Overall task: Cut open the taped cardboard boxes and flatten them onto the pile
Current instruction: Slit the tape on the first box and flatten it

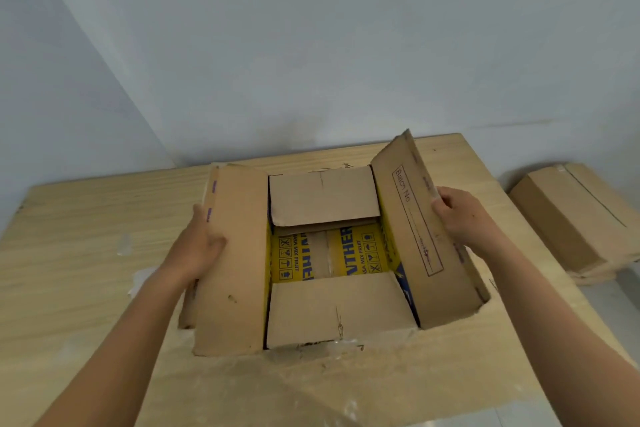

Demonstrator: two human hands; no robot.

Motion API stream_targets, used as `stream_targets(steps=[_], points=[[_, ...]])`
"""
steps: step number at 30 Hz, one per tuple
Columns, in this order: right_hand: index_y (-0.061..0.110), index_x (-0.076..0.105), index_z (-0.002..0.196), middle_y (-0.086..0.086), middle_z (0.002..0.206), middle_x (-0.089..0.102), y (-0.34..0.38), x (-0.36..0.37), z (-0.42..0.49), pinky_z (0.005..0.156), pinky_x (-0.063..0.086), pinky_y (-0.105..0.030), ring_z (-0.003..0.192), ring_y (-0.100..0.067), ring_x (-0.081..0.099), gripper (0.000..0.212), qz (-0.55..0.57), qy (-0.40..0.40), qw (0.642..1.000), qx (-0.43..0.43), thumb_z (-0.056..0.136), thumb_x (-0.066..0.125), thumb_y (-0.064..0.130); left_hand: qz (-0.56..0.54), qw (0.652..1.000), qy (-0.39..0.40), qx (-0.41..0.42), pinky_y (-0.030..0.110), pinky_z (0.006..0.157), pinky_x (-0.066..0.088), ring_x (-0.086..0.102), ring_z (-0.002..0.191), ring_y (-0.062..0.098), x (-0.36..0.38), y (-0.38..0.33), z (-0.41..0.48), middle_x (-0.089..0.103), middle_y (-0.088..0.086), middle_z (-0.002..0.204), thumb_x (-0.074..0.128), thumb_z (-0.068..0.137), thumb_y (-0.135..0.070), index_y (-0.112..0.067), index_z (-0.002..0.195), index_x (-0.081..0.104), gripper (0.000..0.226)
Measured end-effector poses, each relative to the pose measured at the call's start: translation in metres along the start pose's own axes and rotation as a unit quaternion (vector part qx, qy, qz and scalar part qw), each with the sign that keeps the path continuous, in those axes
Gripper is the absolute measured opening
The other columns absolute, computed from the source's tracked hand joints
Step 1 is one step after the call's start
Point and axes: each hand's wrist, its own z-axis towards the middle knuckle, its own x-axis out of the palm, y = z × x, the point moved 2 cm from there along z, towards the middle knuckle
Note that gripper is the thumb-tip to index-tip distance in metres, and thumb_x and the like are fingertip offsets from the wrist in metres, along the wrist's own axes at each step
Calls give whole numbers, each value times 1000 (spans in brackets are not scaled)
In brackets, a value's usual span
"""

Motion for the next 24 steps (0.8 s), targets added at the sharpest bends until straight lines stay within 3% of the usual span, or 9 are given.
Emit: stream_targets(steps=[2, 4, 6, 9, 11, 14, 19, 22, 24], points=[[8, 55, 103, -12, 95, 63, -10, 1, 2, 64, 42, -33, 82, -27, 56, 19, -62, -42, 997, 11, 94, 39, 9, 101, 994, -30, -16, 48, 109, 24, 17, 144, 36, 12, -1, 2, 17, 20, 155, 62, 90, -33, -1, 150, 4, 89], [11, 45, 124, -16, 117, 55, -21, 10, 0, 80, 43, -40, 101, -33, 53, 36, -145, -55, 988, 25, 89, 40, 5, 197, 979, -41, -31, 56, 114, 1, -10, 146, 32, 20, 0, 4, -6, 19, 159, 55, 90, -50, -3, 150, -6, 98], [15, 38, 135, -17, 144, 33, -31, 24, -1, 103, 31, -48, 130, -37, 34, 47, -260, -66, 963, 39, 88, 41, 8, 235, 971, -47, -11, 59, 112, -8, -20, 144, 33, 26, 1, 6, -15, 18, 158, 47, 92, -56, -8, 151, -7, 93], [16, 39, 133, -9, 152, 21, -37, 55, -5, 115, 8, -52, 143, -34, 8, 37, -351, -25, 936, 23, 97, 36, 23, 239, 971, -6, 28, 56, 114, -7, -20, 145, 33, 41, 5, 8, -17, 14, 159, 37, 96, -54, -18, 153, 0, 77], [13, 35, 136, -9, 150, 25, -38, 78, -5, 115, 13, -53, 142, -31, 13, 45, -303, -3, 952, 31, 99, 32, 38, 182, 982, 40, 23, 53, 117, -1, -16, 146, 31, 59, 9, 11, -14, 12, 160, 29, 98, -54, -19, 154, 1, 71], [13, 13, 150, -8, 157, 13, -38, 107, -9, 113, 16, -53, 145, -30, 10, 70, -217, 21, 974, 64, 96, 31, 55, 87, 993, 74, 4, 52, 117, -2, -12, 147, 24, 84, 15, 11, -11, 6, 161, 20, 99, -53, -21, 153, -6, 68], [10, 11, 151, -11, 157, 17, -43, 124, -9, 113, 28, -45, 144, -28, 19, 58, -68, 15, 996, 61, 102, 34, 30, -110, 990, 86, 13, 40, 120, -3, -8, 147, 11, 103, 21, 6, -6, -5, 161, 14, 89, -72, -27, 152, -2, 79], [9, 14, 151, -10, 157, 19, -42, 121, -10, 111, 28, -41, 143, -27, 22, 55, -64, 8, 997, 49, 102, 32, 29, -143, 988, 63, -5, 34, 119, -2, -4, 147, 11, 105, 25, 6, -1, -3, 162, 21, 87, -74, -24, 153, 3, 84], [9, 15, 151, -10, 156, 20, -43, 120, -11, 111, 28, -40, 143, -27, 23, 55, -63, 3, 997, 45, 102, 32, 29, -139, 990, 23, -27, 39, 119, 5, 3, 148, 19, 99, 24, 6, 6, 3, 161, 33, 87, -73, -18, 154, 11, 89]])
